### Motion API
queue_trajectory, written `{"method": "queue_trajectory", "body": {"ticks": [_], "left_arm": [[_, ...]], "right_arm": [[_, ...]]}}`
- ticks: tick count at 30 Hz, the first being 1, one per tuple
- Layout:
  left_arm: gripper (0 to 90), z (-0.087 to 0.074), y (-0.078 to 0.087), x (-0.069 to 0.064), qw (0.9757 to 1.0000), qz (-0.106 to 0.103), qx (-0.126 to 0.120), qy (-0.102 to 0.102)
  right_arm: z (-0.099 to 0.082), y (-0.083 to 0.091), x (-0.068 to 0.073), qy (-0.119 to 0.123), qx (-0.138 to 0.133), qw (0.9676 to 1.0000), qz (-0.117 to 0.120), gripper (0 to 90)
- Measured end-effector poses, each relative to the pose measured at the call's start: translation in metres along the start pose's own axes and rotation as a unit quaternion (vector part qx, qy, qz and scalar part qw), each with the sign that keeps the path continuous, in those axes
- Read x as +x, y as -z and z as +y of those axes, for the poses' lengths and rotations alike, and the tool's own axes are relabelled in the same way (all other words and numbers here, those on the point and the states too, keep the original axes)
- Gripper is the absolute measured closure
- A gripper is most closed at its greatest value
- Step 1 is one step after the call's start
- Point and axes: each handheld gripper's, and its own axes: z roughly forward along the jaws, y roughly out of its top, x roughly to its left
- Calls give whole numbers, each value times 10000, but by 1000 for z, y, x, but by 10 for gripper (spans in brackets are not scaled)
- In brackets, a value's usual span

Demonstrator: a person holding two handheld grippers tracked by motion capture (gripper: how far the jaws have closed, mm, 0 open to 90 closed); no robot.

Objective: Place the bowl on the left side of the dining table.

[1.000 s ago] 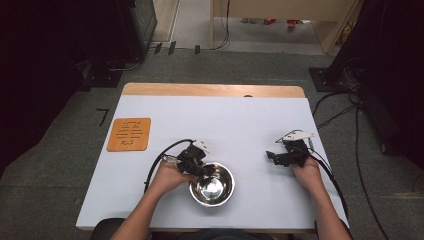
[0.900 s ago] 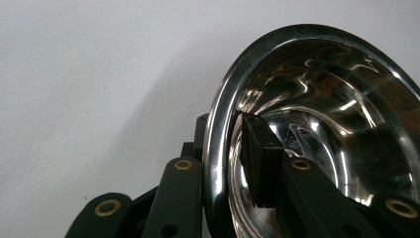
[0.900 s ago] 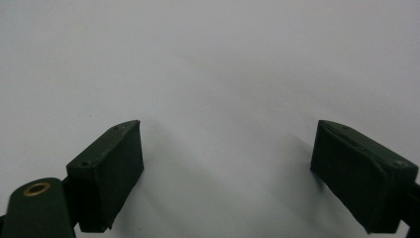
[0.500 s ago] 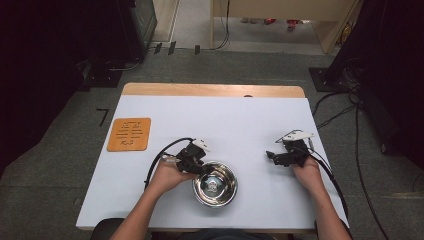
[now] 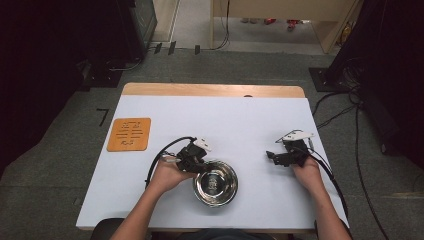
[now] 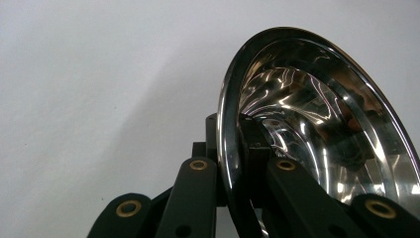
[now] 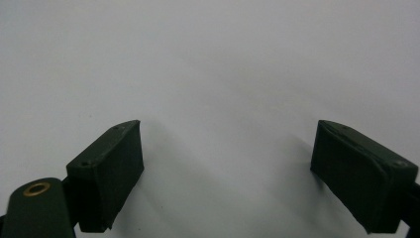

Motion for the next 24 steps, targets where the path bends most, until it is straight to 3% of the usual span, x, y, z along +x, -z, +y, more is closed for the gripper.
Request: {"method": "queue_trajectory", "body": {"ticks": [16, 24], "left_arm": [[874, 6, 12, -1, 9996, 156, -208, -119], [874, 7, 18, 5, 9992, 228, -324, -34]], "right_arm": [[0, 0, 0, 9, -3, 10000, 1, 124], [0, 0, 0, 11, -3, 10000, 4, 124]]}}
